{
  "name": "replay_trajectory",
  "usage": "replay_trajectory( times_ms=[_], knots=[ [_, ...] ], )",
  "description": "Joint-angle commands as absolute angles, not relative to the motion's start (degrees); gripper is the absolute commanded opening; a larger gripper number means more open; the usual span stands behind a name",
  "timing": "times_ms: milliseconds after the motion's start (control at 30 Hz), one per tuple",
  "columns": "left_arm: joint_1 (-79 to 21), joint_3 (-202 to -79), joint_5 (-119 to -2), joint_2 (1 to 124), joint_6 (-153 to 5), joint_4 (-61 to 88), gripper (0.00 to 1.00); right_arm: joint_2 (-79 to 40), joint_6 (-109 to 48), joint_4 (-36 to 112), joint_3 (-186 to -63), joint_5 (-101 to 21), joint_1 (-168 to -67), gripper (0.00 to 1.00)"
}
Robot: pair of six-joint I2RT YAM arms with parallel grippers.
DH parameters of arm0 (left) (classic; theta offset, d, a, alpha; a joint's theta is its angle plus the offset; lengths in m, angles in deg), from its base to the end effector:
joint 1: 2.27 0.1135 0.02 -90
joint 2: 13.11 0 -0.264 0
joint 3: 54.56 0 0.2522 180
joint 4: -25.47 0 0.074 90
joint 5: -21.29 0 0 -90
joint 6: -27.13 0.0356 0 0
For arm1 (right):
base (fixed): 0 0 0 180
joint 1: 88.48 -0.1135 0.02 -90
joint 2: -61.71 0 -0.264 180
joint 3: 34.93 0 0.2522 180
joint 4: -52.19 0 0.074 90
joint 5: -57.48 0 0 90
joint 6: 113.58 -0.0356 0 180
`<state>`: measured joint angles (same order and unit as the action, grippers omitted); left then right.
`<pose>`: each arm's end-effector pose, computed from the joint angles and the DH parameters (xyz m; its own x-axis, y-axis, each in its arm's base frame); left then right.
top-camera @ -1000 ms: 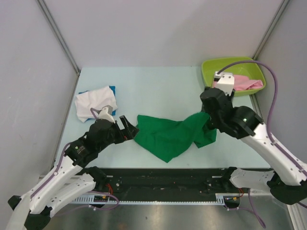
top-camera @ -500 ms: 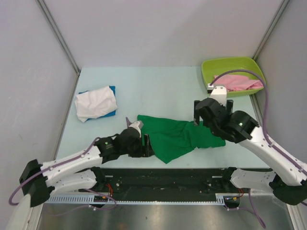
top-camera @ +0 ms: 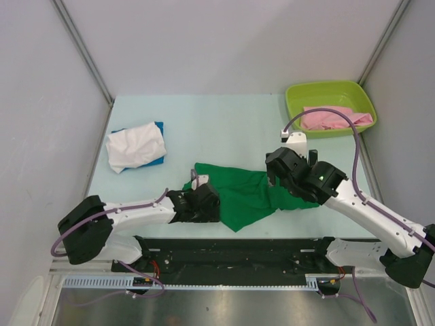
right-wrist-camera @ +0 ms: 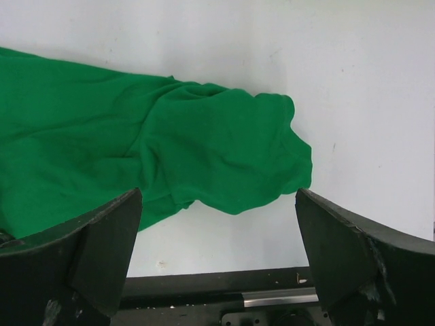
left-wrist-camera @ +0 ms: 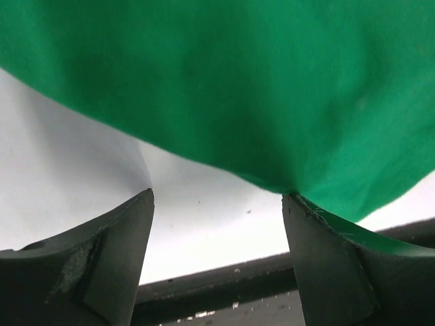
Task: Fold and stack the t-shirts
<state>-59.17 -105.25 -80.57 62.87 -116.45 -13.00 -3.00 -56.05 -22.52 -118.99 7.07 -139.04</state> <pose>0.1329 -0.1905 0.1643 -0.9106 -0.0452 -0.4108 0.0631 0.9671 -0.2463 0.1464 0.1422 0.3523 -0.6369 -0.1231 -0.7610 -0.0274 0.9902 -0.1372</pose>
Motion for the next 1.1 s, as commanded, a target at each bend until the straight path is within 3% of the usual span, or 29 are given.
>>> replay_trajectory(
  times_ms=[0,300,433,467,500,567,600,700,867,1067],
  knots=[
    [-59.4,-108.0,-87.1,64.8,-117.8,-8.5,0.81,-0.5,-56.2,-19.8,-115.6,6.9,-139.3,1.0],
    [-59.4,-110.1,-88.0,66.2,-115.7,-2.6,0.85,1.2,-56.3,-18.6,-111.6,6.3,-139.2,1.0],
    [-59.4,-112.2,-89.4,70.6,-114.6,-2.5,0.8,1.6,-56.3,-17.8,-111.1,6.2,-139.1,1.0],
    [-59.3,-112.6,-90.0,73.0,-114.2,-2.3,0.76,1.6,-56.3,-17.7,-111.0,6.2,-139.1,1.0],
    [-59.3,-113.7,-90.7,73.9,-114.2,-2.3,0.6,1.7,-56.4,-17.7,-111.1,6.1,-139.1,1.0],
    [-59.2,-114.2,-92.3,76.0,-113.9,-1.4,0.42,1.9,-56.4,-17.7,-110.9,6.1,-139.1,1.0],
    [-58.9,-114.7,-92.8,76.3,-113.9,-1.3,0.25,2.1,-56.4,-17.7,-110.9,6.0,-139.1,1.0],
    [-57.6,-115.8,-94.5,76.6,-113.4,-1.8,0.0,2.9,-56.5,-18.3,-110.9,6.0,-139.1,1.0],
    [-56.9,-117.6,-93.0,65.5,-110.1,-5.2,0.0,4.2,-56.7,-18.9,-110.2,5.6,-139.1,1.0],
    [-57.0,-129.7,-82.5,49.1,-106.8,-21.2,0.0,4.5,-56.2,-17.9,-110.1,4.7,-139.3,1.0]
  ],
)
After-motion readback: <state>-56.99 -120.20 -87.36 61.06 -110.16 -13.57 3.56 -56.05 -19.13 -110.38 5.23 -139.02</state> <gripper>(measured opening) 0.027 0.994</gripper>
